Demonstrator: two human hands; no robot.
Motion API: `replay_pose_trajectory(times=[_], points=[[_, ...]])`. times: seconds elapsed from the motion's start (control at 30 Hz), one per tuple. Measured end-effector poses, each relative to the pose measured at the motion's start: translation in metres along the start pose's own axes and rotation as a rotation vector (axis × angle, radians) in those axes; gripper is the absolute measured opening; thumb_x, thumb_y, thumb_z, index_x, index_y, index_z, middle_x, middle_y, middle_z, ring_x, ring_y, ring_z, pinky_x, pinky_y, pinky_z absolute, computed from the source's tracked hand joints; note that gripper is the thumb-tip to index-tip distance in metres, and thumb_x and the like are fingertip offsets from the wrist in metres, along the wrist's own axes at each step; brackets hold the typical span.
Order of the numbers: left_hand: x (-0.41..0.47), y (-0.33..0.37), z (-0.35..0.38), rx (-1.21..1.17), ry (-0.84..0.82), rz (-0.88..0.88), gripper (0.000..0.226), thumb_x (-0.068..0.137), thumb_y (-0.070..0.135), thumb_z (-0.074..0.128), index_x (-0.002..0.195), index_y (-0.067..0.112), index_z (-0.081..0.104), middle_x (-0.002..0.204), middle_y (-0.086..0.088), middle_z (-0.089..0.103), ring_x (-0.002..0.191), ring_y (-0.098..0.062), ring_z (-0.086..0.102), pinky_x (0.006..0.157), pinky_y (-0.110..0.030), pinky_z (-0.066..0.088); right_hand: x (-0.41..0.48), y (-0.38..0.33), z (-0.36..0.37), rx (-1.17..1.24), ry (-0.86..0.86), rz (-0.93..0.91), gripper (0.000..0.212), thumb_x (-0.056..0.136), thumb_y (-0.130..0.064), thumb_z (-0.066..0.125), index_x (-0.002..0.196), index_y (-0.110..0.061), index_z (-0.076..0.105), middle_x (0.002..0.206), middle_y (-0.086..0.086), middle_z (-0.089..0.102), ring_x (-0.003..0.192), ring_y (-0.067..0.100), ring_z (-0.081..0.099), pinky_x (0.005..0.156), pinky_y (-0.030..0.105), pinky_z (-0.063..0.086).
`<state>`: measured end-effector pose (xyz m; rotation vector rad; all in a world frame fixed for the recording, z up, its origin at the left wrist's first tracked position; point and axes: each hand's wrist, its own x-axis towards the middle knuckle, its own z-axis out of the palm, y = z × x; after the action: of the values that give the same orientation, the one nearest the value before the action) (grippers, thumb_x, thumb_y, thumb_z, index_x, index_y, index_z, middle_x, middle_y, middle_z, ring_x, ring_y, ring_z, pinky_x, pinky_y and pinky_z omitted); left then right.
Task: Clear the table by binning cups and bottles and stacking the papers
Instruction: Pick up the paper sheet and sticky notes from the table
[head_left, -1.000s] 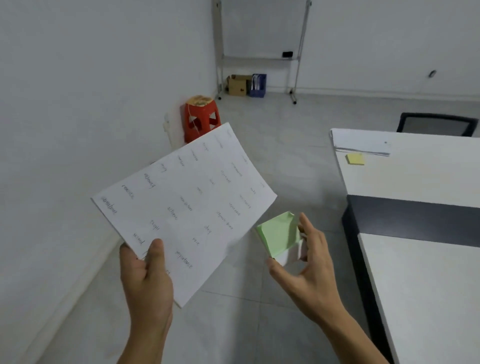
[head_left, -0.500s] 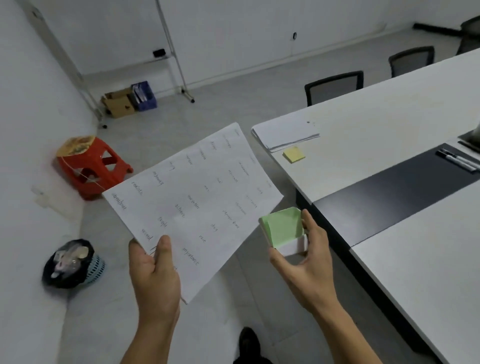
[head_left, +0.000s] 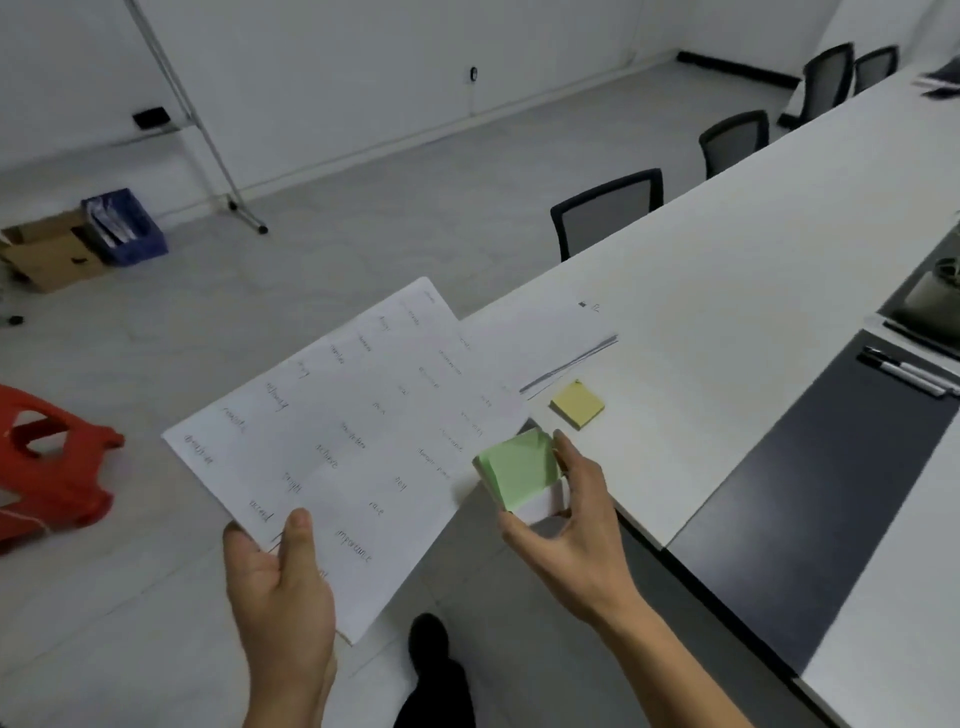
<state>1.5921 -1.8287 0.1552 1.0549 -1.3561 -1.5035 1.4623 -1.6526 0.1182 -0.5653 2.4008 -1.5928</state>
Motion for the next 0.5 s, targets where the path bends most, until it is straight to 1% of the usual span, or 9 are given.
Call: replay_pose_trajectory(times=[0.1,0.13,0.2,0.23,0.27,0.33,0.4,0.47,0.5], points=[[0.071,-0.018,0.050,0.010,-0.123,-0.035,0.021,0.102,0.013,0.049,0.119,0.026,0.053,0.113,0.011,0.068,0.102,-0.007,0.068,0.079,-0.026,0.058,0.052,0.020,0.011,-0.054,0.108,0.116,0.089,0.075,-0.035,0.079,0.149,-0.036,0.030,0.127,-0.023,0.042,0.117,-0.013,0.041,0.088,0.012,0.041],[0.094,-0.019,0.068,0.023,-0.162,-0.045,0.021,0.102,0.013,0.049,0.119,0.025,0.052,0.114,0.012,0.067,0.103,-0.007,0.067,0.083,-0.029,0.057,0.067,0.024,0.012,-0.070,0.140,0.168,0.089,0.074,-0.037,0.079,0.149,-0.036,0.030,0.127,-0.023,0.042,0.117,-0.014,0.042,0.091,0.016,0.044],[0.133,-0.017,0.108,0.049,-0.232,-0.045,0.021,0.102,0.014,0.050,0.120,0.025,0.052,0.115,0.012,0.066,0.105,-0.007,0.066,0.088,-0.033,0.053,0.093,0.029,0.010,-0.086,0.201,0.269,0.094,0.071,-0.045,0.077,0.150,-0.036,0.028,0.125,-0.028,0.041,0.117,-0.008,0.045,0.096,0.031,0.050],[0.150,-0.014,0.129,0.054,-0.272,-0.032,0.022,0.102,0.014,0.050,0.120,0.026,0.051,0.115,0.013,0.065,0.105,-0.007,0.065,0.089,-0.033,0.052,0.105,0.031,0.009,-0.090,0.237,0.303,0.097,0.069,-0.048,0.076,0.151,-0.035,0.027,0.124,-0.031,0.040,0.118,-0.004,0.047,0.096,0.036,0.052],[0.167,-0.011,0.149,0.056,-0.318,-0.024,0.022,0.102,0.014,0.050,0.120,0.026,0.051,0.115,0.013,0.065,0.105,-0.006,0.065,0.090,-0.033,0.052,0.115,0.034,0.008,-0.091,0.276,0.330,0.098,0.068,-0.050,0.075,0.152,-0.034,0.026,0.124,-0.031,0.040,0.118,0.000,0.048,0.094,0.038,0.054],[0.195,-0.007,0.188,0.061,-0.417,-0.021,0.022,0.102,0.013,0.050,0.120,0.024,0.051,0.116,0.012,0.065,0.106,-0.006,0.065,0.091,-0.032,0.052,0.132,0.041,0.009,-0.097,0.357,0.390,0.098,0.070,-0.046,0.076,0.153,-0.031,0.025,0.127,-0.026,0.041,0.118,0.001,0.048,0.094,0.035,0.053],[0.215,-0.006,0.223,0.060,-0.496,-0.020,0.021,0.101,0.012,0.050,0.120,0.023,0.051,0.121,0.006,0.065,0.110,-0.010,0.065,0.094,-0.034,0.053,0.143,0.050,0.012,-0.110,0.429,0.449,0.097,0.073,-0.040,0.077,0.154,-0.030,0.025,0.128,-0.025,0.040,0.120,0.000,0.045,0.097,0.027,0.046],[0.230,-0.009,0.257,0.053,-0.545,-0.022,0.021,0.101,0.012,0.050,0.114,0.028,0.053,0.123,0.005,0.065,0.112,-0.012,0.065,0.094,-0.034,0.053,0.158,0.065,0.016,-0.124,0.476,0.513,0.096,0.074,-0.043,0.075,0.154,-0.030,0.024,0.129,-0.024,0.039,0.123,0.002,0.041,0.099,0.025,0.040],[0.235,-0.012,0.274,0.051,-0.562,-0.022,0.022,0.101,0.012,0.051,0.111,0.032,0.053,0.121,0.007,0.066,0.111,-0.012,0.065,0.092,-0.032,0.054,0.167,0.076,0.019,-0.125,0.489,0.546,0.096,0.073,-0.046,0.073,0.154,-0.030,0.023,0.130,-0.022,0.039,0.125,0.003,0.040,0.100,0.026,0.038]])
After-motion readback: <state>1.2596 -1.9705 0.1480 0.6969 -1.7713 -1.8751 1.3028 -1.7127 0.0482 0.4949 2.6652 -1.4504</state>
